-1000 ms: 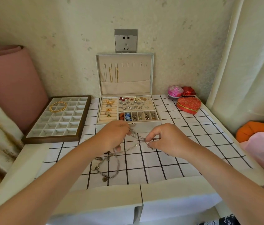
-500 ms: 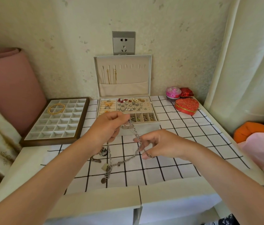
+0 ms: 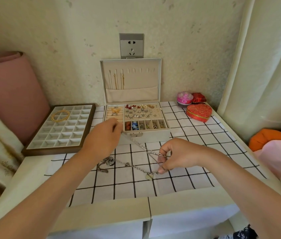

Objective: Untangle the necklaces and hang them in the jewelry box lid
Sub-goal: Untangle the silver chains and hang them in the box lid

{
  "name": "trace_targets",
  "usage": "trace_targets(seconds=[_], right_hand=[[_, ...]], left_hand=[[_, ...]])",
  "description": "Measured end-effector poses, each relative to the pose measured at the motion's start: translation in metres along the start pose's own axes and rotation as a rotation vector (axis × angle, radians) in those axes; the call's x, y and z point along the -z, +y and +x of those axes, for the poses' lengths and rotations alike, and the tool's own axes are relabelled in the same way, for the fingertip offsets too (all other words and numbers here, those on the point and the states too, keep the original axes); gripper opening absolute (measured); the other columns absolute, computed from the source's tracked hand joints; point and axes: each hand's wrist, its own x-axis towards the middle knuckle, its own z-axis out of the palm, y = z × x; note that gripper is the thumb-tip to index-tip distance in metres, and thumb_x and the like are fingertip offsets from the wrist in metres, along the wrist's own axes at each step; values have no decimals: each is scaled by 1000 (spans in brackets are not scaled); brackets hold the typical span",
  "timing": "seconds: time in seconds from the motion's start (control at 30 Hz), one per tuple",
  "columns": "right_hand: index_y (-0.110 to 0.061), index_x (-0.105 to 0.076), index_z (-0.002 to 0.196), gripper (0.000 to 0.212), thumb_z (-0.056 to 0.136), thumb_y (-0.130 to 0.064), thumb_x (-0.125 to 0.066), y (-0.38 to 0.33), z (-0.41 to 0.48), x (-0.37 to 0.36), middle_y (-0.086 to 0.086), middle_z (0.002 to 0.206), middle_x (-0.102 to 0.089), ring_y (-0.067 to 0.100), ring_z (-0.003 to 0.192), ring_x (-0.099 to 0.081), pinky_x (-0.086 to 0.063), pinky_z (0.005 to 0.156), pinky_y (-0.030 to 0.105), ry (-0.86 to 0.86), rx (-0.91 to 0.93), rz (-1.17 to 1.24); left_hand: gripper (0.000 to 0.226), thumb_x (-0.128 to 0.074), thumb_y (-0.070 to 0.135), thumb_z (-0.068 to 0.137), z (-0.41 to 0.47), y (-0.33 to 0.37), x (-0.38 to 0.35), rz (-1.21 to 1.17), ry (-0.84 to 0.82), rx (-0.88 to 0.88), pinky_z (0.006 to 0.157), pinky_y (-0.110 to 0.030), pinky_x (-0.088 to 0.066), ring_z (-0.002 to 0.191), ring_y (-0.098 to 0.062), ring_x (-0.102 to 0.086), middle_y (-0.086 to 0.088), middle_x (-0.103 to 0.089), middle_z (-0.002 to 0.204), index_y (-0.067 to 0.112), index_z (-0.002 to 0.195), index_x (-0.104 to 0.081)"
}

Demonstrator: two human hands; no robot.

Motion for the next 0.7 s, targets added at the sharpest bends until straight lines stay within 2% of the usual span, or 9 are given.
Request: trace_targets(seconds=[0.07, 0.17, 0.27, 0.33, 0.43, 0.53, 0.57, 0.63, 0.7], right_hand=[[-23, -55, 62, 35, 68, -26, -90, 2, 0, -1, -6, 76, -66, 7, 71, -61, -46, 70, 28, 23, 15, -6], [-22, -48, 62, 41, 67, -19, -89, 4, -2, -3, -10, 71, -62, 14, 78, -72, -53, 71, 35, 89, 43, 38], [-24, -49, 64, 42, 64, -27, -90, 3, -3, -3, -14, 71, -60, 7, 63, -53, -42, 62, 29, 152, 65, 7], [-23, -46, 64, 42, 70, -19, -87, 2, -3, -3, -14, 74, -63, 7, 60, -46, -42, 61, 28, 176, 91, 65], [-25, -47, 62, 38, 83, -9, -74, 2, -3, -1, -5, 80, -68, 23, 63, -53, -54, 61, 49, 276, 126, 166], [-33, -50, 67, 32, 92, -17, -63, 7, 3, 0, 11, 89, -71, 45, 78, -65, -54, 69, 61, 404, 150, 181], [-35, -51, 69, 31, 93, -20, -61, 8, 5, 0, 16, 89, -70, 45, 75, -64, -54, 65, 59, 436, 147, 170], [-38, -50, 70, 32, 96, -22, -59, 10, 6, 0, 18, 84, -68, 31, 55, -54, -45, 49, 46, 487, 141, 147], [-34, -48, 71, 32, 96, -19, -60, 10, 4, 1, 5, 74, -65, 13, 48, -41, -35, 47, 32, 519, 138, 146]], left_hand=[[30, -40, 35, 103, -1, -4, -2, 246, -98, -50, 51, -29, -39, 60, -13, -55, 4, -61, 70, 22, 83, -58], [28, -42, 37, 101, -2, -9, -1, 366, -217, -59, 53, -27, -43, 65, -12, -58, 5, -63, 73, 25, 81, -59], [25, -45, 39, 99, -2, -12, -5, 487, -326, -56, 58, -26, -43, 72, -10, -58, 7, -62, 77, 28, 81, -58], [21, -44, 38, 100, -3, -14, -11, 497, -387, -37, 62, -26, -44, 75, -10, -57, 8, -60, 80, 30, 83, -54], [18, -39, 32, 101, -5, -14, -12, 534, -422, -54, 65, -26, -43, 76, -9, -53, 9, -58, 83, 29, 89, -53], [15, -40, 31, 100, -3, -13, -8, 527, -449, -40, 74, -27, -49, 82, -9, -55, 11, -59, 89, 31, 96, -54], [13, -42, 31, 99, -2, -13, -6, 528, -454, -36, 77, -28, -51, 84, -9, -56, 11, -60, 90, 33, 97, -54], [9, -44, 34, 99, -1, -12, -3, 524, -456, -45, 76, -27, -51, 84, -8, -57, 13, -59, 90, 36, 98, -53], [11, -45, 45, 98, 0, -12, 1, 438, -463, -62, 69, -27, -47, 79, -6, -56, 14, -58, 85, 39, 98, -54]])
